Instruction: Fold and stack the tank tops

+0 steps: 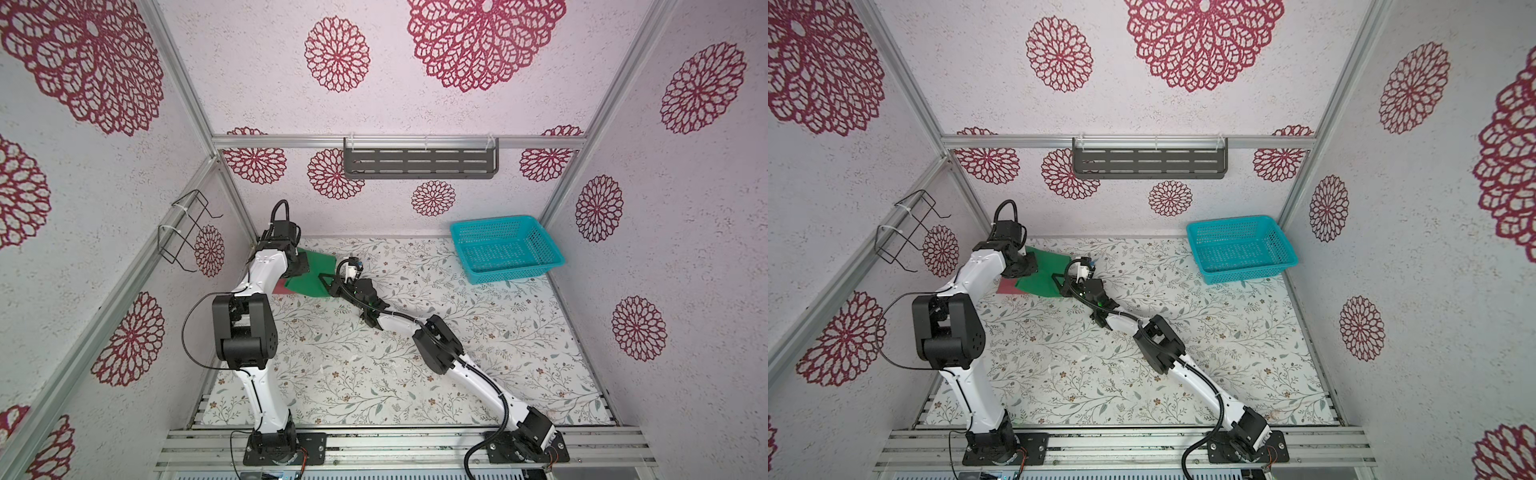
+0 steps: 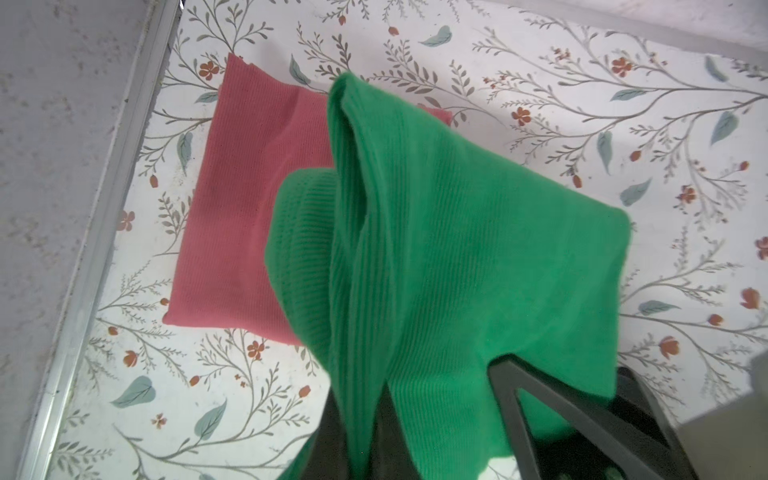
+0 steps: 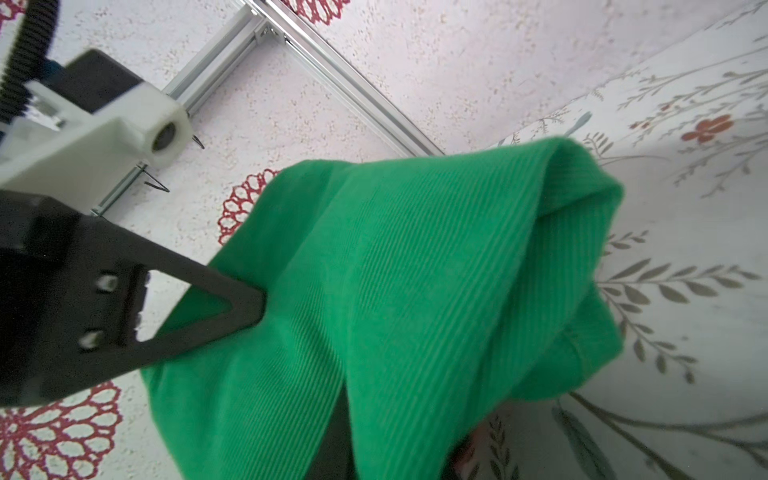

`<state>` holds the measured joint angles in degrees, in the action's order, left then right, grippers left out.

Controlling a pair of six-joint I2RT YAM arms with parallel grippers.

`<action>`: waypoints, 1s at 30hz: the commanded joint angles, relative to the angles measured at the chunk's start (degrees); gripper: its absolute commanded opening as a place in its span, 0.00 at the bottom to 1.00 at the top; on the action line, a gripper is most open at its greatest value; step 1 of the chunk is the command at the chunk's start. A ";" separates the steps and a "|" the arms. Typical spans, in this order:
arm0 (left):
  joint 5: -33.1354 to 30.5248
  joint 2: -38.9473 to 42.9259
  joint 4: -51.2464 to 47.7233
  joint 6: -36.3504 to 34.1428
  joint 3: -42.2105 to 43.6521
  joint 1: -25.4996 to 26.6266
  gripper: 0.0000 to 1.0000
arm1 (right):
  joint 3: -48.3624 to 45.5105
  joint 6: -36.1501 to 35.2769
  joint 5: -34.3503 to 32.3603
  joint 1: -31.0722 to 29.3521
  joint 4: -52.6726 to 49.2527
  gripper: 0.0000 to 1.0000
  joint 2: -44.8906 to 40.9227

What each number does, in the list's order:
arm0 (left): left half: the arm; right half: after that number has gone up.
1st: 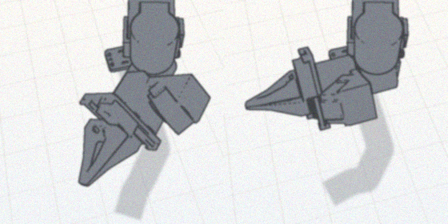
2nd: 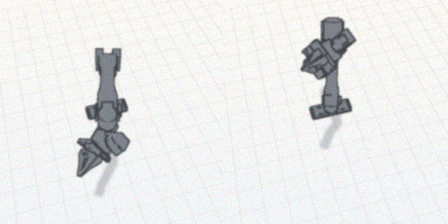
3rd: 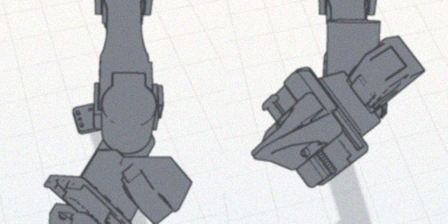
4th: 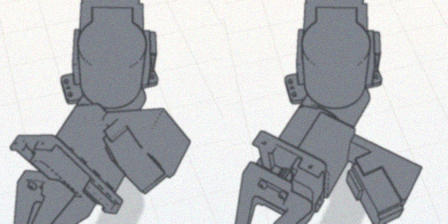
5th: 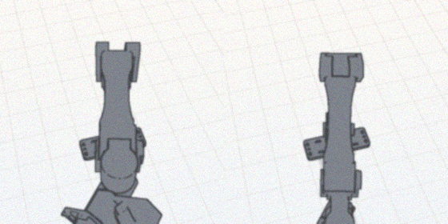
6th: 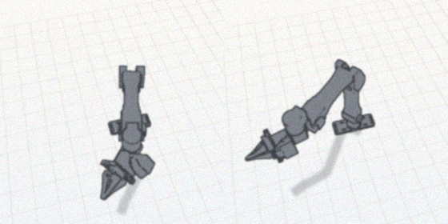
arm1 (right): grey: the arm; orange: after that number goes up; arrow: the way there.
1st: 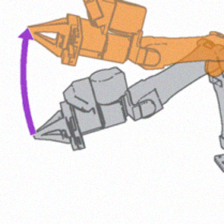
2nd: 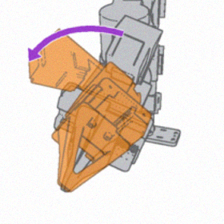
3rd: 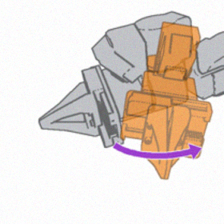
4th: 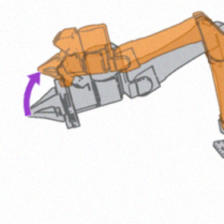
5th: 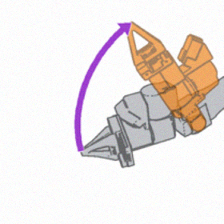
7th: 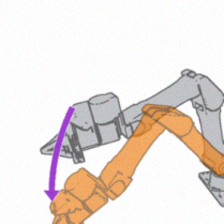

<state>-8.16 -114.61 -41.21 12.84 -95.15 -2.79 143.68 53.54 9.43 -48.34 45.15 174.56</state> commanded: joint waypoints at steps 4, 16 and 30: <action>-2.91 -3.16 2.82 -3.65 -0.62 -1.84 0.00 | 1.10 -2.60 -1.91 0.71 -1.29 0.29 -0.31; -6.22 -5.82 1.24 -8.08 -5.68 -3.14 0.00 | -25.28 -5.90 3.87 3.73 10.46 0.44 -16.24; -6.91 -10.54 -1.63 -7.98 -12.89 -6.42 0.00 | -50.59 -7.79 7.19 8.70 20.60 0.46 -30.69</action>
<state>-13.39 -122.56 -42.76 5.56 -106.24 -7.42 94.96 48.21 13.98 -38.63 61.25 149.67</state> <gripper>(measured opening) 0.072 0.454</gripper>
